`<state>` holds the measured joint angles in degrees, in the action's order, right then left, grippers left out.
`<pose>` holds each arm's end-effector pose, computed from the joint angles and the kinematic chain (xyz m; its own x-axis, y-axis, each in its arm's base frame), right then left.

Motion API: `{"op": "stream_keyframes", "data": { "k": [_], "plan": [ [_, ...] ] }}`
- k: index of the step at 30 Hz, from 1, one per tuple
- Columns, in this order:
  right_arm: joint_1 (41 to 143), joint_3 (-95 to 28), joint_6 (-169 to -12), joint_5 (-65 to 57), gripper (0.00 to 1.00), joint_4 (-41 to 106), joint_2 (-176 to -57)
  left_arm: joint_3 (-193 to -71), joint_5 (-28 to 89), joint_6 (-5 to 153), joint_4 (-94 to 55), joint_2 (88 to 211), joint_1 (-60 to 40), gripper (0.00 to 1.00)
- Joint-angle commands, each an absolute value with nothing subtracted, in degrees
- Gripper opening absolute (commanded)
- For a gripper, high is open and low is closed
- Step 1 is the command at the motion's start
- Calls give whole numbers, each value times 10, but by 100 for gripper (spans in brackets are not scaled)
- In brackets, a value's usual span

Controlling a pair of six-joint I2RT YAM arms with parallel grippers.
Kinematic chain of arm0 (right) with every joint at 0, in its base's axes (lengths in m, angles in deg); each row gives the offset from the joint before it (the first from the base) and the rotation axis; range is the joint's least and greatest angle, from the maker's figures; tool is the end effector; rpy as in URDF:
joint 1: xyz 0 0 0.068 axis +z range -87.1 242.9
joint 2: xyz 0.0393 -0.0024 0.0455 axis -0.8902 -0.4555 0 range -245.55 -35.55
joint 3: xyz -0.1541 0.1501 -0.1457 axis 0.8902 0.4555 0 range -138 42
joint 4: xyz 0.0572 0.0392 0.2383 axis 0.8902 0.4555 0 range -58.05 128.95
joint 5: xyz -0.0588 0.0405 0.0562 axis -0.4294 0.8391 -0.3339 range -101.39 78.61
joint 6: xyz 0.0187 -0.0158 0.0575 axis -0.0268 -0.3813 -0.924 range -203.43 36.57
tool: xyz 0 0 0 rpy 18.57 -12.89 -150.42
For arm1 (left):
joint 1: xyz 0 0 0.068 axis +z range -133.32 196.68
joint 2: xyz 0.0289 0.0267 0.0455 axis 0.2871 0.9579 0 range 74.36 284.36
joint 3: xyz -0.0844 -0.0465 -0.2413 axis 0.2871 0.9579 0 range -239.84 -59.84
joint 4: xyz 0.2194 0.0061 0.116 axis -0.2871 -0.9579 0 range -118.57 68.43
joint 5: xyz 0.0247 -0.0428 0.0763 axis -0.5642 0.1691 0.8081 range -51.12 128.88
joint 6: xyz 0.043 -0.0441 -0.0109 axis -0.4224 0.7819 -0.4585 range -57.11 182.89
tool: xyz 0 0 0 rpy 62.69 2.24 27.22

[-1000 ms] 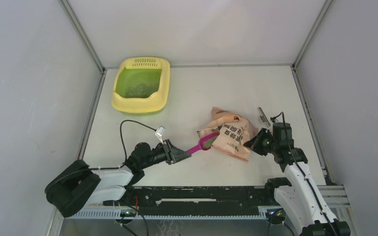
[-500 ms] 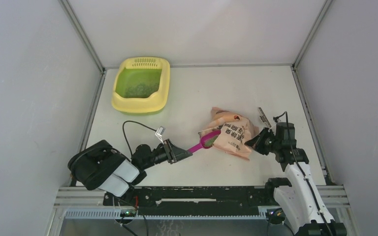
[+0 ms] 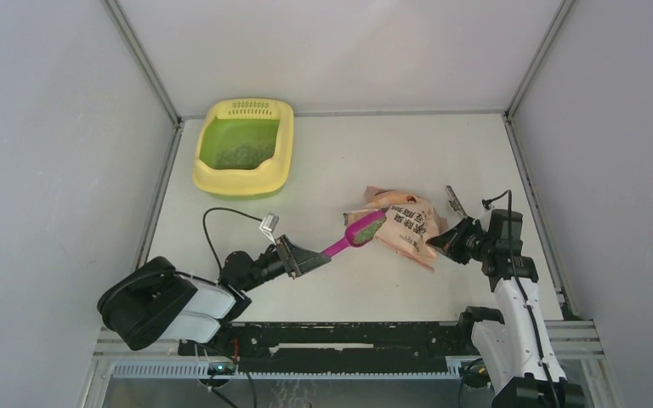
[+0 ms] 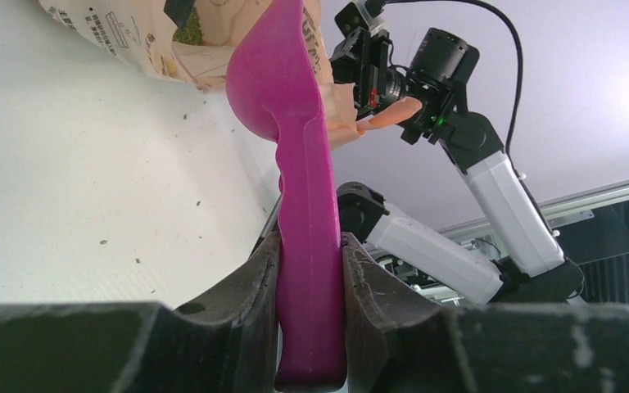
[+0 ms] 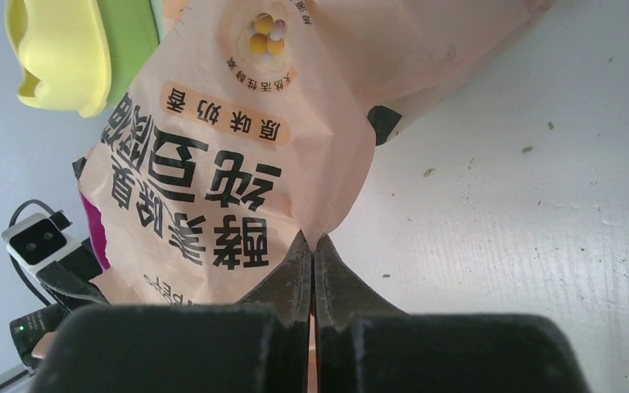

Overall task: Fill the litter box with clean litter
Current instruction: 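Scoop the cat litter from the cat litter bag, then pour the cat litter into the litter box.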

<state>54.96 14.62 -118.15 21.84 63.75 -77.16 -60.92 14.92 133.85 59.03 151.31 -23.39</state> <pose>0.1523 0.0051 0.1994 -0.7348 0.5834 -0.3461 0.1911 0.6676 0.7195 0.1369 -0.1404 0.1580 -0.8283 -0.4320 -0.3568 0.3526 0.0930 -0.9311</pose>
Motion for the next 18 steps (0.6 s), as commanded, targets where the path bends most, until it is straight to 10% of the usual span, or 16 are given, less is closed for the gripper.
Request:
{"op": "stream_keyframes", "data": {
  "k": [1, 18],
  "plan": [
    [531, 119, -1169, 240, 0, 602, -774, -607, 154, 1363, 635, 1482, -230, 2],
    [514, 119, -1149, 247, 0, 614, -780, -620, 155, 1453, 579, 1361, -182, 3]
  ]
}}
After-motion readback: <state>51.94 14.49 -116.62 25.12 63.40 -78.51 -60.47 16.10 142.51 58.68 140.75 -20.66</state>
